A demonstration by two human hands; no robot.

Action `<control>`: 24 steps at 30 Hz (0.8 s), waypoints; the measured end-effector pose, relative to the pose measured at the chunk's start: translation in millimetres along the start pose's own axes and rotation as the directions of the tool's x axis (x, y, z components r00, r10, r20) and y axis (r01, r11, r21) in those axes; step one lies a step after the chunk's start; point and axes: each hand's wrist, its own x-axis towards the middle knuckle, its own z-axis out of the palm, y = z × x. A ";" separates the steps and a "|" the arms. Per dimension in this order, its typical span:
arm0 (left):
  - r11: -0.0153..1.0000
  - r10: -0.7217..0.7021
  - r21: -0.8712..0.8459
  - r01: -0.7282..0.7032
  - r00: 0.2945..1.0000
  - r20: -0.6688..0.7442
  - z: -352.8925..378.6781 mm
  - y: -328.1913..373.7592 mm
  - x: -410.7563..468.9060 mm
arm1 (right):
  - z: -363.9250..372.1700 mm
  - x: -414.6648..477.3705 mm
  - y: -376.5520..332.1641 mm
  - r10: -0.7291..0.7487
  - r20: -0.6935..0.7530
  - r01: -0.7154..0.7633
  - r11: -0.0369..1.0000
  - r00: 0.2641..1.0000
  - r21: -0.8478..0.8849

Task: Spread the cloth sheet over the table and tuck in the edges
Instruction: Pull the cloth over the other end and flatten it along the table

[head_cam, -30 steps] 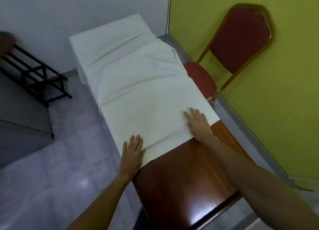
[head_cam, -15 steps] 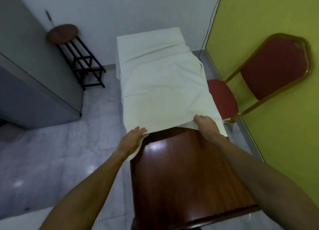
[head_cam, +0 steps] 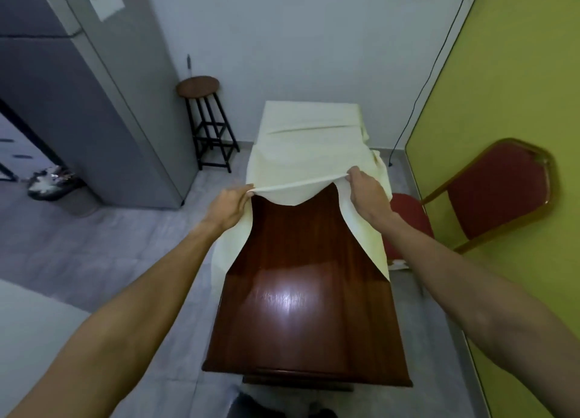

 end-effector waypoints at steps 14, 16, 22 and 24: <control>0.993 0.094 -0.061 -0.105 0.982 -0.164 -57.8 48.5 -40.4 | -53.4 -49.8 -56.0 0.028 -0.241 -0.010 0.997 0.970 0.073; 0.991 0.089 -0.085 -0.106 0.978 -0.189 -59.5 55.4 -51.1 | -54.9 -64.5 -65.9 0.076 -0.268 -0.037 0.988 0.960 0.147; 0.985 0.076 -0.131 -0.114 0.960 -0.268 -53.5 60.2 -81.3 | -56.2 -107.4 -78.2 0.136 -0.340 -0.051 0.968 0.930 0.248; 0.982 0.065 -0.157 -0.109 0.964 -0.258 -49.7 61.7 -94.6 | -55.8 -123.1 -78.7 0.131 -0.330 -0.058 0.973 0.935 0.221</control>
